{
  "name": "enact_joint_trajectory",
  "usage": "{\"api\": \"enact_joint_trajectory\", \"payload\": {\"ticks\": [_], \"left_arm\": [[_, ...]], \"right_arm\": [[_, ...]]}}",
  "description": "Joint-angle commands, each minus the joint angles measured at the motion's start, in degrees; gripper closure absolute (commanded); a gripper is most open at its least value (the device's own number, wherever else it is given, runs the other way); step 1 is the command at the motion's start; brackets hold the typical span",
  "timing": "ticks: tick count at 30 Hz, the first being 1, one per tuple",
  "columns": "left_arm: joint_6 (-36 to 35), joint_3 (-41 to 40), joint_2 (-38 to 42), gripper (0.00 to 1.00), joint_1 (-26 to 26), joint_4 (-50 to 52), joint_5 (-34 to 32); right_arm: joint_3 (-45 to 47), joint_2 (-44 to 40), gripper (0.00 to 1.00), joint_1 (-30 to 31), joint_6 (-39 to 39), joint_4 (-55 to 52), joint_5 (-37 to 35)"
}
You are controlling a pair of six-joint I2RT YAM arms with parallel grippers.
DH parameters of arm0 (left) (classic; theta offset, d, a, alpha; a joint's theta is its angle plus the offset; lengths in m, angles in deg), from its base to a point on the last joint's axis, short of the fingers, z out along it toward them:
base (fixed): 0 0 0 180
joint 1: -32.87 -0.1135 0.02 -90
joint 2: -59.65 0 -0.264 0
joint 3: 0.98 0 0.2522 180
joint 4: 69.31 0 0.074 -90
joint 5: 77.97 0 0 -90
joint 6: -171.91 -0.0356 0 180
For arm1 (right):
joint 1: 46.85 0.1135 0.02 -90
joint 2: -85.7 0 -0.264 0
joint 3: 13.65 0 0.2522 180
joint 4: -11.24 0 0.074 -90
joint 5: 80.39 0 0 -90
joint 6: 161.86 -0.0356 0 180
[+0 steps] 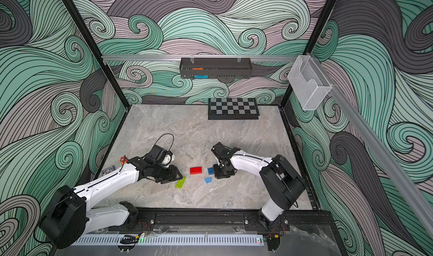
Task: Assemble the number 5 with lego
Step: Place the lego brick at the center of the board, then pick up the lego brick from the center of the board.
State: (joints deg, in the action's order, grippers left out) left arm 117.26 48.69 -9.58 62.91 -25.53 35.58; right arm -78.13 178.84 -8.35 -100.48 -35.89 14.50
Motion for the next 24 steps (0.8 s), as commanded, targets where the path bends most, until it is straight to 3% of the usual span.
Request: {"api": "enact_joint_trajectory", "payload": {"ticks": [1,9,15,24], "left_arm": [[-1.16,1.09,0.91,0.50,0.25,1.18,-0.30],[-1.25,0.93,1.49,0.50,0.25,1.19,-0.61],[-1.16,0.82,0.61,0.51,0.28,0.64,-0.26],[-1.16,0.50,0.77,0.51,0.26,0.48,-0.26]], "right_arm": [[-0.95,0.11,0.79,-0.70,2.05,-0.20,-0.83],[0.15,1.47,0.75,-0.67,3.28,-2.72,-2.85],[0.03,0.13,0.57,-0.68,3.17,-3.17,-2.42],[-1.63,-0.26,0.62,-0.69,3.73,-3.95,-2.78]]}}
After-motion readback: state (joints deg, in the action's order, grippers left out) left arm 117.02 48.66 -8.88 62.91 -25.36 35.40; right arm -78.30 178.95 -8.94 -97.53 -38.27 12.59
